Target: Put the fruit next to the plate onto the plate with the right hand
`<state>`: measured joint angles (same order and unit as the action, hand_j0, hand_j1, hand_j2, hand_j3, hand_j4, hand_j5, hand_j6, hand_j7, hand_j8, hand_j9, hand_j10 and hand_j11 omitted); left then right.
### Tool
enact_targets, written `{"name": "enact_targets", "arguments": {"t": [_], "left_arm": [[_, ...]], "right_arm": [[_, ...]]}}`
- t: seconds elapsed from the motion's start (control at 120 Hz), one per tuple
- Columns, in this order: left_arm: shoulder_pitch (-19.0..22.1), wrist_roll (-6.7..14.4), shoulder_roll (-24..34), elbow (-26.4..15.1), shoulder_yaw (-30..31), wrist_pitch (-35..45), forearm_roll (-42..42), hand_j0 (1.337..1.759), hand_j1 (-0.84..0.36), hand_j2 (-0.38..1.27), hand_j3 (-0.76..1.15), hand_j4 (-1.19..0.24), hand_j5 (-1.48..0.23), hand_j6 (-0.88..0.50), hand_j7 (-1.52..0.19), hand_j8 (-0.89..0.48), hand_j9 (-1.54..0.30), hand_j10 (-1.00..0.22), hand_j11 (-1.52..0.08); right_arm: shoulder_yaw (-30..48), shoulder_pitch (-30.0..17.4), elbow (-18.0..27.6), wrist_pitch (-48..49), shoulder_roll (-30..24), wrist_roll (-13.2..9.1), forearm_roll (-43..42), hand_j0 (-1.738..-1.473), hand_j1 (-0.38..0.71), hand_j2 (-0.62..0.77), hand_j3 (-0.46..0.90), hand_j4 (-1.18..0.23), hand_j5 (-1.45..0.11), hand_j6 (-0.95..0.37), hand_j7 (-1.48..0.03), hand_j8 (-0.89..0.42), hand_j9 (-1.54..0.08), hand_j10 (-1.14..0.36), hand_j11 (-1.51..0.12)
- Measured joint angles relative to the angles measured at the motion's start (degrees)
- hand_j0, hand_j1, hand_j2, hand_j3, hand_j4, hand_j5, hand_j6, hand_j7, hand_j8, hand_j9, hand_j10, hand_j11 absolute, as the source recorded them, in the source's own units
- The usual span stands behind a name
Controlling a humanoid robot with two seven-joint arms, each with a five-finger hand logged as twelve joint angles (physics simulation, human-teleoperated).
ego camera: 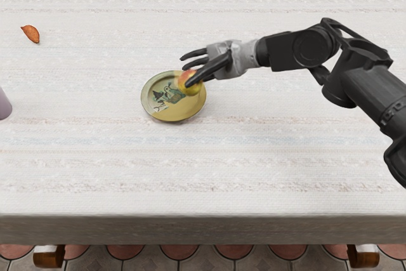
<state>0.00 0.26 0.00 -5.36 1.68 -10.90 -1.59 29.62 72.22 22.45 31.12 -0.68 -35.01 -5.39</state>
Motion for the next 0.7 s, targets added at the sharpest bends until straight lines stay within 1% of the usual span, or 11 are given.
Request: {"name": "enact_targets", "arguments": {"t": [0.058,0.092,0.158,0.225,0.3,0.367,0.417,0.517,0.592,0.7], "left_arm": [[0.0,0.0,0.0,0.0,0.0,0.0,0.0,1.658,0.35,0.00,0.00,0.00,0.00,0.00,0.00,0.00,0.00,0.00,0.00],[0.0,0.0,0.0,0.0,0.0,0.0,0.0,1.658,0.35,0.00,0.00,0.00,0.00,0.00,0.00,0.00,0.00,0.00,0.00],[0.0,0.0,0.0,0.0,0.0,0.0,0.0,1.658,0.35,0.00,0.00,0.00,0.00,0.00,0.00,0.00,0.00,0.00,0.00],[0.0,0.0,0.0,0.0,0.0,0.0,0.0,1.658,0.35,0.00,0.00,0.00,0.00,0.00,0.00,0.00,0.00,0.00,0.00],[0.0,0.0,0.0,0.0,0.0,0.0,0.0,1.658,0.35,0.00,0.00,0.00,0.00,0.00,0.00,0.00,0.00,0.00,0.00],[0.0,0.0,0.0,0.0,0.0,0.0,0.0,1.658,0.35,0.00,0.00,0.00,0.00,0.00,0.00,0.00,0.00,0.00,0.00],[0.0,0.0,0.0,0.0,0.0,0.0,0.0,1.658,0.35,0.00,0.00,0.00,0.00,0.00,0.00,0.00,0.00,0.00,0.00],[0.0,0.0,0.0,-0.1,0.0,0.0,0.0,1.658,0.35,0.00,0.00,0.00,0.00,0.00,0.00,0.00,0.00,0.00,0.00],[0.0,0.0,0.0,-0.1,0.0,0.0,0.0,1.658,0.35,0.00,0.00,0.00,0.00,0.00,0.00,0.00,0.00,0.00,0.00],[0.0,-0.1,0.0,0.0,-0.1,0.0,0.0,1.658,0.35,0.00,0.00,0.00,0.00,0.00,0.00,0.00,0.00,0.00,0.00]], "right_arm": [[-0.9,0.1,-0.1,-0.7,0.0,0.0,0.0,-1.655,0.13,0.31,0.00,-0.57,-0.76,-0.58,-0.75,-0.33,-0.74,-0.37,-0.75],[-1.4,0.3,-0.1,-1.0,0.0,0.0,-0.1,-1.655,0.09,0.26,0.00,-0.51,-0.68,-0.52,-0.67,-0.30,-0.67,-0.25,-0.67],[-3.1,0.8,-0.2,-2.2,0.1,0.0,-0.9,-1.656,0.02,0.18,0.00,-0.41,-0.56,-0.42,-0.54,-0.27,-0.54,-0.22,-0.55],[-4.1,1.2,-0.2,-3.3,0.3,0.0,-1.8,-1.657,-0.02,0.12,0.00,-0.35,-0.46,-0.35,-0.45,-0.24,-0.45,-0.21,-0.46],[-4.5,1.4,-0.2,-3.9,0.1,0.0,-2.4,-1.657,-0.07,0.07,0.00,-0.28,-0.38,-0.29,-0.37,-0.21,-0.37,-0.19,-0.37],[-3.8,1.4,0.0,-3.7,-1.4,0.0,-2.3,-1.657,-0.14,0.05,0.00,-0.21,-0.28,-0.21,-0.28,-0.16,-0.28,-0.14,-0.28],[-1.0,0.1,0.7,-1.2,-4.9,0.0,-2.1,-1.657,-0.19,0.04,0.00,-0.17,-0.22,-0.17,-0.22,-0.12,-0.22,-0.11,-0.22],[4.5,-4.9,1.6,1.9,-15.2,0.0,-1.1,-1.658,-0.25,0.02,0.00,-0.10,-0.13,-0.10,-0.13,-0.08,-0.13,-0.07,-0.13],[6.3,-8.5,2.1,3.0,-21.8,0.0,0.0,-1.658,-0.28,0.02,0.00,-0.07,-0.09,-0.07,-0.09,-0.05,-0.09,-0.05,-0.09],[7.8,-12.1,2.4,3.6,-28.5,0.0,1.1,-1.658,-0.31,0.01,0.00,-0.04,-0.05,-0.04,-0.05,-0.03,-0.05,-0.03,-0.05]]}}
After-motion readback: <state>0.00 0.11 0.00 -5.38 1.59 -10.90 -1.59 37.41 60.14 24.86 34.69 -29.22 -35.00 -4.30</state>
